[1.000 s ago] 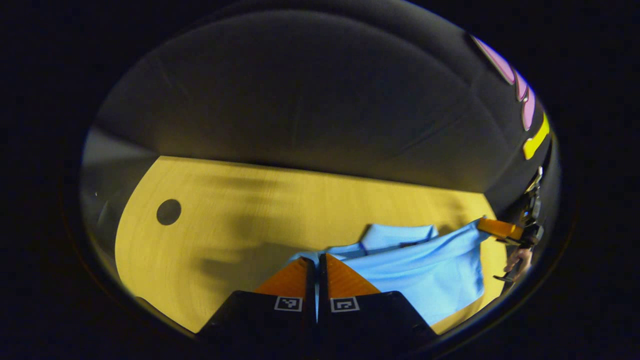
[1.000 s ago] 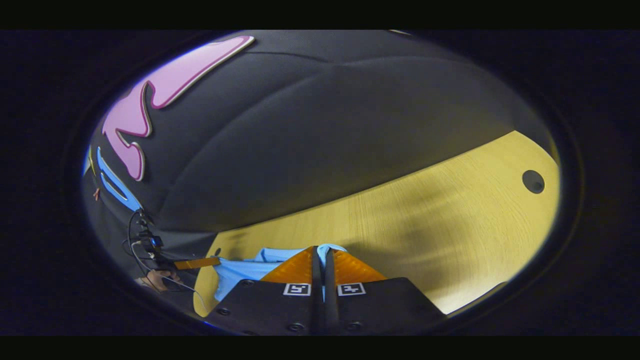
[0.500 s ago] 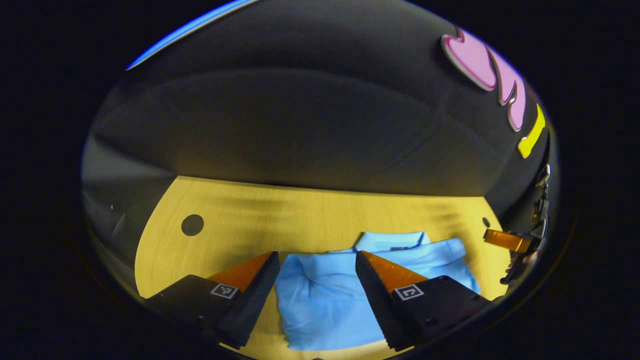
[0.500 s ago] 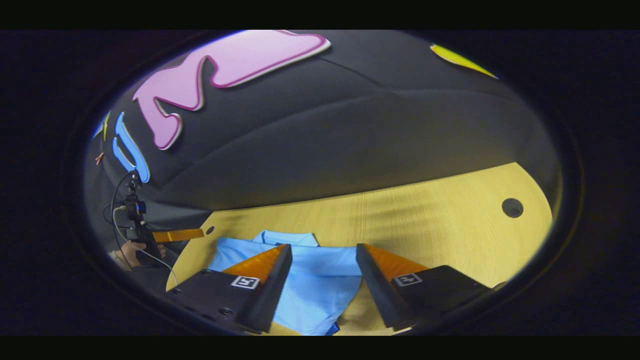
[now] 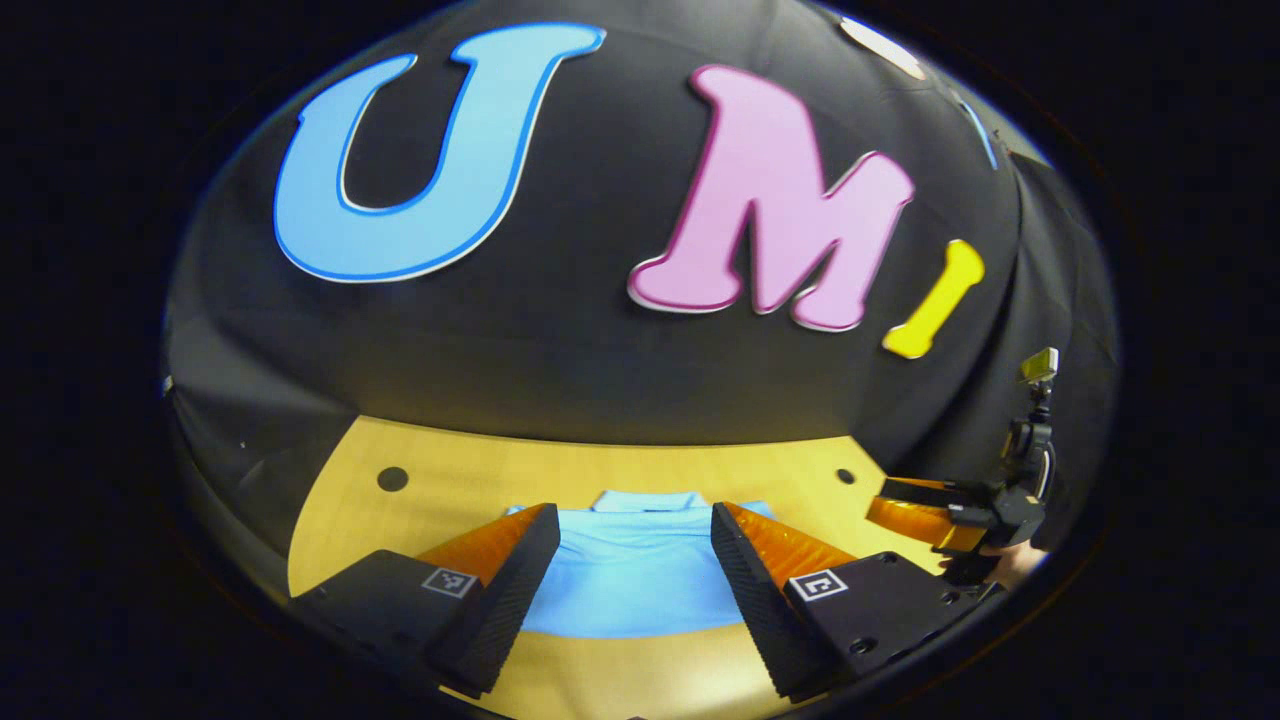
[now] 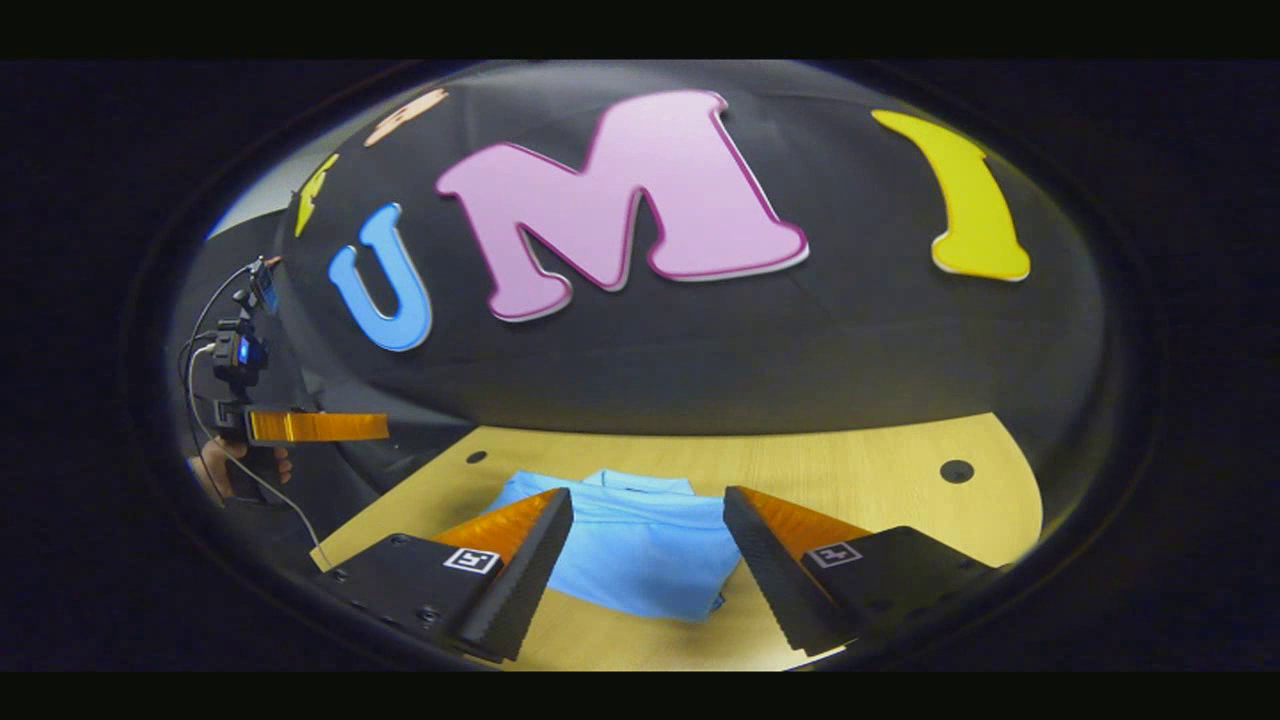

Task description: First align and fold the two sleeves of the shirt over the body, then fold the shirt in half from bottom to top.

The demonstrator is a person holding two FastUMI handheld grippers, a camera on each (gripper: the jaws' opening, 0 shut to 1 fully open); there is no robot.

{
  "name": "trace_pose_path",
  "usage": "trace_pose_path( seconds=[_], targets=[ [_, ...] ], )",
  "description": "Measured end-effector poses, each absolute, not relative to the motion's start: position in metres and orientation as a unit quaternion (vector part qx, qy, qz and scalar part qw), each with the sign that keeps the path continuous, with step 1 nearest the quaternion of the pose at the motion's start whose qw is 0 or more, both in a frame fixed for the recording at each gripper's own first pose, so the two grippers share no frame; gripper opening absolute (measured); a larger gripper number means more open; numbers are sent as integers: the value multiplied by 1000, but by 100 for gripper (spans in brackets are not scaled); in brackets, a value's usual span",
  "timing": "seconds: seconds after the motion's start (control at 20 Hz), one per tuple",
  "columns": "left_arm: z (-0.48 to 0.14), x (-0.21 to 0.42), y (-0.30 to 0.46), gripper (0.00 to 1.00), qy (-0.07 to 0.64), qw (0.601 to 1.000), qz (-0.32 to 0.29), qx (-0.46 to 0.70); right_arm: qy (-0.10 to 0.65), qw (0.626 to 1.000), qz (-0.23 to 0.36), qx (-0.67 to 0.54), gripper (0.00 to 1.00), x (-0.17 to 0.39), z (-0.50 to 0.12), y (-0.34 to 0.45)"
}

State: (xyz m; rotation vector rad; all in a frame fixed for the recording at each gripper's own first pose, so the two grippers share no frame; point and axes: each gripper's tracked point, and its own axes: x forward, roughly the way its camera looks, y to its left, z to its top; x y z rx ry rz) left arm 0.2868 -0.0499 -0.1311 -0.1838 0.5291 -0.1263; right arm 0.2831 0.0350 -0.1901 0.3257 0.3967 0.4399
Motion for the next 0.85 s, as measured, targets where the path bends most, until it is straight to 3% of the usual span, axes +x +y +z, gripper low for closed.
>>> trace_pose_path(
  seconds=[0.45,0.85],
  targets=[
    [-24,99,-109,97,163,978,-118,-55,96,972,167,137,96,110,-59,11],
    [29,-14,-94,96,84,993,-87,7,51,983,144,101,96,-5,13,21]
  ],
)
